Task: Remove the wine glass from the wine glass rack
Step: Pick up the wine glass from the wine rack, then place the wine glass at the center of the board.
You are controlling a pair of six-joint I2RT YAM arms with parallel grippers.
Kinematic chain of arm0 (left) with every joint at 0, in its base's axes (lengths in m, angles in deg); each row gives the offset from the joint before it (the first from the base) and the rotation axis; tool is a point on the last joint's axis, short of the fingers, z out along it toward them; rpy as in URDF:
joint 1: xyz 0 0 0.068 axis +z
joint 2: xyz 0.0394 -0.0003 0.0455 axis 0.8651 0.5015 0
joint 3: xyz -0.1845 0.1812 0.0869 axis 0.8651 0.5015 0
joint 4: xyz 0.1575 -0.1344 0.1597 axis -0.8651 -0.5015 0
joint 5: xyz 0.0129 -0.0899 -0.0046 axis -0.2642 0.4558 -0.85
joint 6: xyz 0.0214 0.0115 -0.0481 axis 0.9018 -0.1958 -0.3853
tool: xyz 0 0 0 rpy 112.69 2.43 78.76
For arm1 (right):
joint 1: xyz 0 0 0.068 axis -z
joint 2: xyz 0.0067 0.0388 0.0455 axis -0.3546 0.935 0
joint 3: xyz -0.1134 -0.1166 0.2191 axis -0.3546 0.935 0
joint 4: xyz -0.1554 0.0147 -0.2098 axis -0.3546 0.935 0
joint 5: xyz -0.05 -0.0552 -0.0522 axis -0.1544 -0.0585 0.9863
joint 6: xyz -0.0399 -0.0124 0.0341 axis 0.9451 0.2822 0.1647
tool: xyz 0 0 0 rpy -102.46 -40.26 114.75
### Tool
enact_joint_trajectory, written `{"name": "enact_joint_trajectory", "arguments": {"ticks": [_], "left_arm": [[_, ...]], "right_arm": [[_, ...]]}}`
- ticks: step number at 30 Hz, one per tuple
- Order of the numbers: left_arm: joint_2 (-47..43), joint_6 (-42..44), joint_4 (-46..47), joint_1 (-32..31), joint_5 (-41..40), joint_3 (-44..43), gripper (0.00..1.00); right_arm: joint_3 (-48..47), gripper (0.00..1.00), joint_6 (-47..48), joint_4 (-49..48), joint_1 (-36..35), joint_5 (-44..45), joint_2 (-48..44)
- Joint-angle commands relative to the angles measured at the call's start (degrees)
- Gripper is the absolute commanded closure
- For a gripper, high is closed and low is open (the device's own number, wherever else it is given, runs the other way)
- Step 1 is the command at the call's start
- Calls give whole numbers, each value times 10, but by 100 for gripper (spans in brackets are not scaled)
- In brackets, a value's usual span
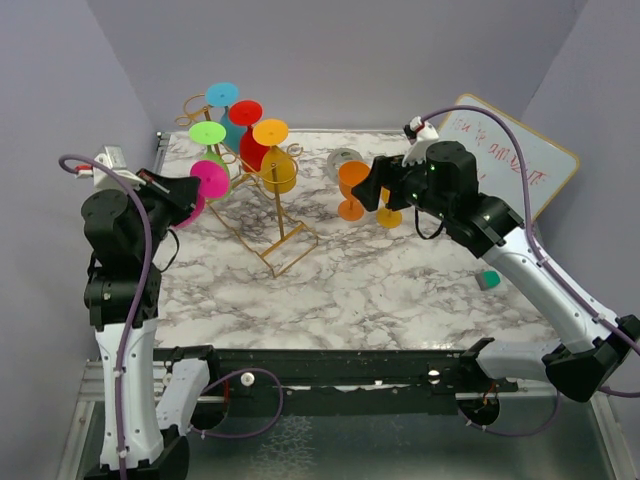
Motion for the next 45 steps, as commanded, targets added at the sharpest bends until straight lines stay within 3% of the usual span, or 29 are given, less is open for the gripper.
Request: {"name": "enact_joint_trajectory", "arguments": {"ticks": [1, 4, 11, 19, 23, 32, 45], "left_arm": [[-51, 73, -55, 1, 24, 15, 100], [-71, 96, -71, 2, 53, 23, 100], [-89, 106, -69, 1, 204, 67, 100], [-90, 143, -54, 1, 360, 95, 100], [-92, 89, 19, 2, 427, 140, 100], [-90, 32, 98, 1, 445, 178, 100], [-47, -6, 137, -18, 459, 164, 100]], "right_arm": [[11, 14, -22, -25, -3, -48, -8], [26, 14, -45, -38, -3, -65, -10], [71, 14, -107, -101, -3, -96, -27], [85, 11, -138, -171, -3, -189, -11], [116, 14, -171, -251, -3, -258, -9], [154, 20, -302, -407, -4, -426, 36], [146, 32, -336, -437, -61, -466, 90]]}}
